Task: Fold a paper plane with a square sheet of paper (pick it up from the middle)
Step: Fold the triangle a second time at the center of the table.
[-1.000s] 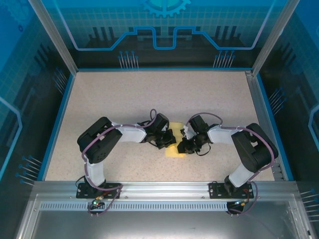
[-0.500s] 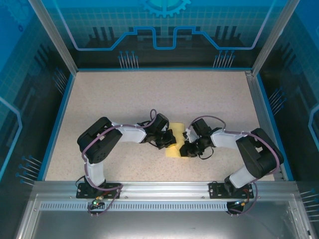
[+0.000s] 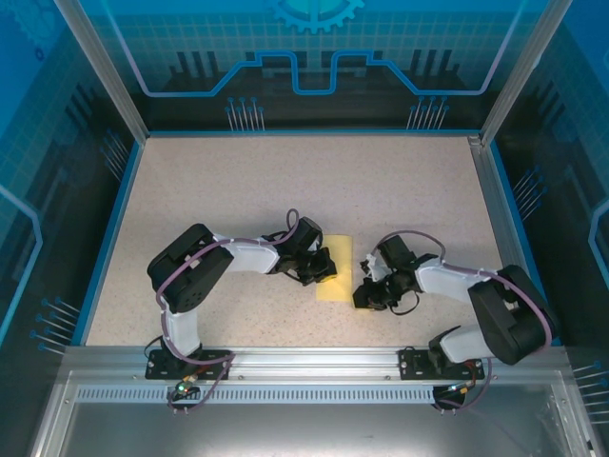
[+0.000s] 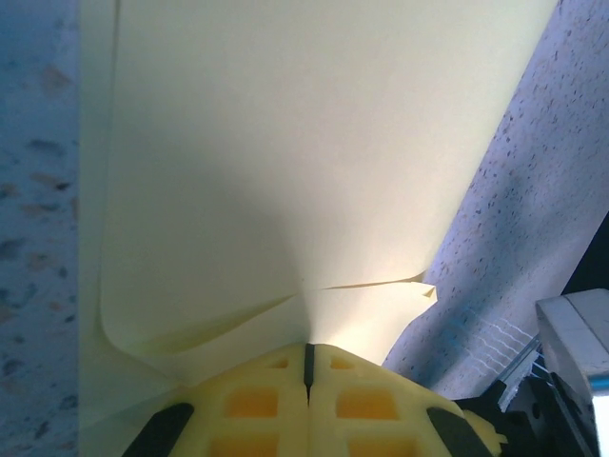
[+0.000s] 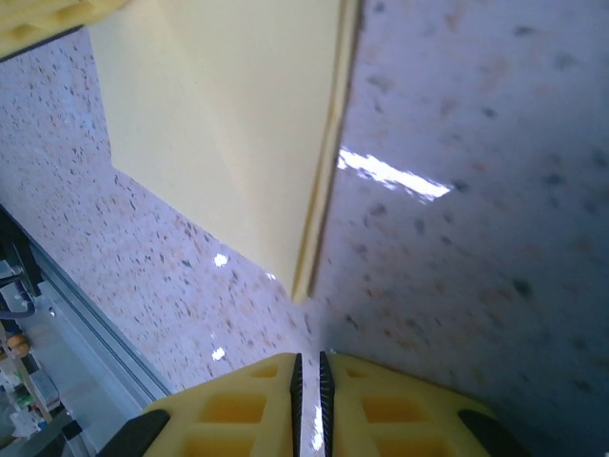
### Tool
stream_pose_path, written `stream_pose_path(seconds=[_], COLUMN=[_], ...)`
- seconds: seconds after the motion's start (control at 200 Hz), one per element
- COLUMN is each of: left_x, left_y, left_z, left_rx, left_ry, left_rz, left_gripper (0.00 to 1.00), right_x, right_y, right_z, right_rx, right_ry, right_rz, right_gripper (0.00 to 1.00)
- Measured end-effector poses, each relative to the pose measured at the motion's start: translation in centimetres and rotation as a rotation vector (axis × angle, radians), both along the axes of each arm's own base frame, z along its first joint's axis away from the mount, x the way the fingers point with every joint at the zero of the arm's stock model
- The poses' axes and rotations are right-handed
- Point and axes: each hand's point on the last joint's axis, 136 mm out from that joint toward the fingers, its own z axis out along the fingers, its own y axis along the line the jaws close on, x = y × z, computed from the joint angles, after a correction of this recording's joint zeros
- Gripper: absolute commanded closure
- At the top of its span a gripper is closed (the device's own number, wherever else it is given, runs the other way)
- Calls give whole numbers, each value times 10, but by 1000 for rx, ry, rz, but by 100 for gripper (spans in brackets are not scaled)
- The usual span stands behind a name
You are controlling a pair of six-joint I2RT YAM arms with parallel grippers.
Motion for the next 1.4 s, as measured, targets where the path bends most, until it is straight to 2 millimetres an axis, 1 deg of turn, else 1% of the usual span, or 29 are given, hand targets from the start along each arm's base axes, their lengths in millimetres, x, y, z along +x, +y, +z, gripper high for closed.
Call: stream_pose_path(seconds=[0.125,0.215,0.295,0.355,0.435,0.535,0.675,0.75,0.8,0.94,1.0,1.195,1.401], left_x=[0,0,0,0,0,0,0,0,0,-1,-1,-2,-3], left_y=[0,0,0,0,0,0,0,0,0,1,1,-4,-9], left_z=[0,0,0,0,0,0,0,1,1,4,8,24,29], left_rx=[0,0,0,0,0,0,-1,-1,-1,1,-4,-47,-74], left_ry=[0,0,0,0,0,0,0,-1,-1,0,-4,-19,-13], left_rz=[0,0,0,0,0,0,0,-1,-1,-1,-2,-17,-16], left_gripper=[100,100,100,100,100,100,100,100,99,87,85,85,88], right_x=[8,22,36,45,52,52,47,44,44,44,44,44,44], right_y=[2,10,17,23,31,35,29,25,25,26,26,26,26], right_z=[21,37,45,46,41,27,2,-8,-8,-9,-9,-9,-9], right_rx=[34,63,77,82,84,66,-6,-31,-31,-27,-26,-25,-24], right_ry=[-62,-99,-117,-120,-109,-73,-17,6,7,-1,-2,-5,-6], right_rz=[-18,-32,-37,-35,-27,-15,-13,-10,-9,-4,-4,-4,-4], right_gripper=[80,80,80,80,80,80,85,87,88,88,89,89,90])
